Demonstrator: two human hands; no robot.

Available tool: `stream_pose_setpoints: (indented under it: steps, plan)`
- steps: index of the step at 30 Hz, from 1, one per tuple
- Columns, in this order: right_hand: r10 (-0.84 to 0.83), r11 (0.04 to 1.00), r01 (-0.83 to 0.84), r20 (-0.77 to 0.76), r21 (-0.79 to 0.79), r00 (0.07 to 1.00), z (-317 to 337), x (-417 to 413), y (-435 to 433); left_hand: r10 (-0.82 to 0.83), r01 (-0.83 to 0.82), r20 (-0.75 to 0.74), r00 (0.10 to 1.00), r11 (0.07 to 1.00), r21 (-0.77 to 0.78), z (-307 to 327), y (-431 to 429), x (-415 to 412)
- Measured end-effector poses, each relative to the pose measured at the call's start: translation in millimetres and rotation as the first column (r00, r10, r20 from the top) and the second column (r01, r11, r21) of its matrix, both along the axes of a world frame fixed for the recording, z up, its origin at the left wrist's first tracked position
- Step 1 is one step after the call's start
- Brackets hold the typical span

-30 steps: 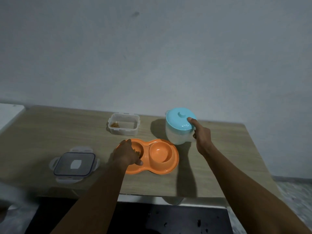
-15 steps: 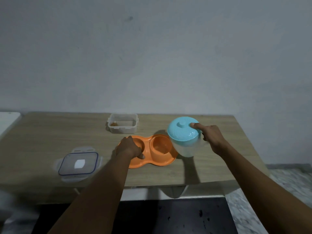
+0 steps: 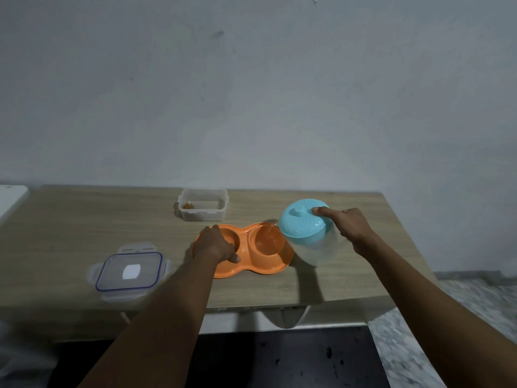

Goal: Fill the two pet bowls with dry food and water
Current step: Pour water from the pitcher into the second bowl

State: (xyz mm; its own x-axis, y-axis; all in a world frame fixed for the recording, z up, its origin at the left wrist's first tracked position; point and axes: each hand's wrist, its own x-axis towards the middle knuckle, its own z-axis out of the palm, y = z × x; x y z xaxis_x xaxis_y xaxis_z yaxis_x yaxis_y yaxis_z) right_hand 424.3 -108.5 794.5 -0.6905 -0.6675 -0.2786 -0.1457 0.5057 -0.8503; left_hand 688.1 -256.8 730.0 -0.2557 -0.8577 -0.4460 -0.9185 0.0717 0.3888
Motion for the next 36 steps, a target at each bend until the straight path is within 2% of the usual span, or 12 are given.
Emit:
stream_pose_setpoints:
  steps: [16, 36]
  plan:
    - [-0.005, 0.996, 0.011, -0.069, 0.083, 0.998, -4.0, 6.3, 7.4, -0.015, 0.016, -0.018, 1.000, 1.000, 0.020, 0.4, 1.7, 2.4]
    - [-0.015, 0.998, 0.021, -0.080, 0.066, 0.997, 5.0, 7.8, 13.8, -0.017, 0.017, -0.010, 1.000, 1.000, 0.012, -0.6, -3.0, 4.2]
